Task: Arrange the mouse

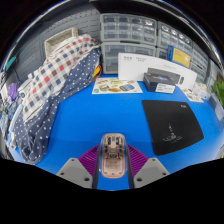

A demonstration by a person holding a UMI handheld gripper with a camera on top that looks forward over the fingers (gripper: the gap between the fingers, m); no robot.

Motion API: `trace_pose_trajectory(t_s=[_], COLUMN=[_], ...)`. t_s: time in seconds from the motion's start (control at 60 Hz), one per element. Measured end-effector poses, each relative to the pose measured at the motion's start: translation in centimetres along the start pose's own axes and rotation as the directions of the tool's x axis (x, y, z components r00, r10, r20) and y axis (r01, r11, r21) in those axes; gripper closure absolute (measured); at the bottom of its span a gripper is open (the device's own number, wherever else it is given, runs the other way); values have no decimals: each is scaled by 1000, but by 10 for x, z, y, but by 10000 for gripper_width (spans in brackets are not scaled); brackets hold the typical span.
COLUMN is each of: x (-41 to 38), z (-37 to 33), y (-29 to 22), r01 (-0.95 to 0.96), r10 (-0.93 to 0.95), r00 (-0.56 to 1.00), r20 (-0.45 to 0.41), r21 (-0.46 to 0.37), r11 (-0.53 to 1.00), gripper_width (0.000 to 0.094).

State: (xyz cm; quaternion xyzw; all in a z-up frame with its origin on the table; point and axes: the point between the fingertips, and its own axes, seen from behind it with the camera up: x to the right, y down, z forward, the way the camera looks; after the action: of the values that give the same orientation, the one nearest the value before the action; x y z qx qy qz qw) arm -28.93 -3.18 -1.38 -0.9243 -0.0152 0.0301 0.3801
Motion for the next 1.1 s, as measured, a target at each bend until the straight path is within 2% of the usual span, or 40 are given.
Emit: trace_pose_trajectory(t_s=[0.117, 0.233, 0.317, 0.4, 0.517, 0.65, 0.783, 0.917, 1.1], x=[1, 0, -3, 3, 29, 88, 158, 211, 241], z=[0, 0, -10, -32, -68, -106, -122, -86, -13], y=[0, 2, -12, -56, -136, -208, -247, -226, -148], r01=[11, 21, 68, 102, 90, 92, 60, 41, 42], r10=[-11, -21, -65, -102, -104, -113, -71, -42, -40], r00=[1000, 1000, 997, 992, 990, 991, 997, 999, 999], r20=[-7, 4, 47, 71, 97, 68, 23, -1, -16], r21=[-27, -54, -61, 4, 138, 257, 324, 265, 98], r11=[1000, 998, 996, 995, 986, 962, 944, 963, 994], gripper_width=[611, 613, 613, 613, 613, 613, 612, 613, 615])
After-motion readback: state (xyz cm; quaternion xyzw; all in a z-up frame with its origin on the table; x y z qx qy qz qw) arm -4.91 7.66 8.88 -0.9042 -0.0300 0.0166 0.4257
